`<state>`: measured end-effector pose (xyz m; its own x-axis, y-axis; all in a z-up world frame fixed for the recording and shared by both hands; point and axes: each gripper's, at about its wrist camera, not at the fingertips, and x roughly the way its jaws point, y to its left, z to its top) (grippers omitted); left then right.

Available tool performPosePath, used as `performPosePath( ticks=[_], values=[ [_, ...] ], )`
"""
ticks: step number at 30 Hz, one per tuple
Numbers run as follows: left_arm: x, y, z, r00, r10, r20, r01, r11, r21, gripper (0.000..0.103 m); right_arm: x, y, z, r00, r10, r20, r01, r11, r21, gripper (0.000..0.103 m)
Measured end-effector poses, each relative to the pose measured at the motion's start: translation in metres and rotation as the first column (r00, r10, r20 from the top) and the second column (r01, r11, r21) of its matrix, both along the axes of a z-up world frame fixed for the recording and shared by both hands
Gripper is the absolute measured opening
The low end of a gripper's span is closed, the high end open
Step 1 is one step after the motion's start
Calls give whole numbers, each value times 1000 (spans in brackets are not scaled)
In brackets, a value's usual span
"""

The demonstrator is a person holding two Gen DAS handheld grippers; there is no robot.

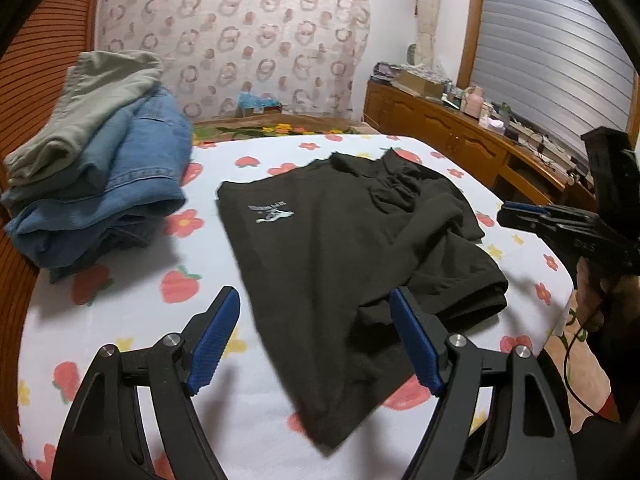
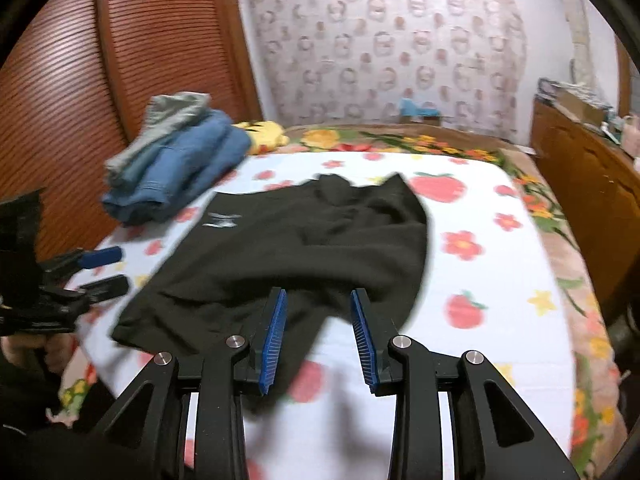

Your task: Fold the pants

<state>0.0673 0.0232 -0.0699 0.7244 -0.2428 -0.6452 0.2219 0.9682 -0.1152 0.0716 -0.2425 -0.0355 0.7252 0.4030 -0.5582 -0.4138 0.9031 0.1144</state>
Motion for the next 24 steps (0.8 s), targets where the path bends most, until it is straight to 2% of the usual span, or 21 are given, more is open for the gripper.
performPosePath(
  ticks=[4,10,15,19,23,24],
  values=[
    [5,-8,-5,999,-28,-20,28,1000,-9,69,9,-12,-11,999,-39,-27,38,999,-36,35],
    [7,-19,-10,997,-70,-40,70,998,-11,54,22,-1,-15,994,-44,-99,38,997,-65,35],
    [8,-26,-14,994,-95,-55,95,995,-11,38,33,5,-11,993,-44,-113,35,996,-84,35],
    [6,-31,-14,992,-114,-58,114,993,-14,33,38,13,-9,993,-42,-111,29,993,-114,35],
    [3,-35,-13,989,-135,-54,134,991,-17,22,38,18,-12,995,-9,-102,-4,993,-118,12],
    [3,-36,-13,989,-136,-52,135,991,-17,19,38,18,-12,995,-1,-103,-11,994,-112,10]
  ],
)
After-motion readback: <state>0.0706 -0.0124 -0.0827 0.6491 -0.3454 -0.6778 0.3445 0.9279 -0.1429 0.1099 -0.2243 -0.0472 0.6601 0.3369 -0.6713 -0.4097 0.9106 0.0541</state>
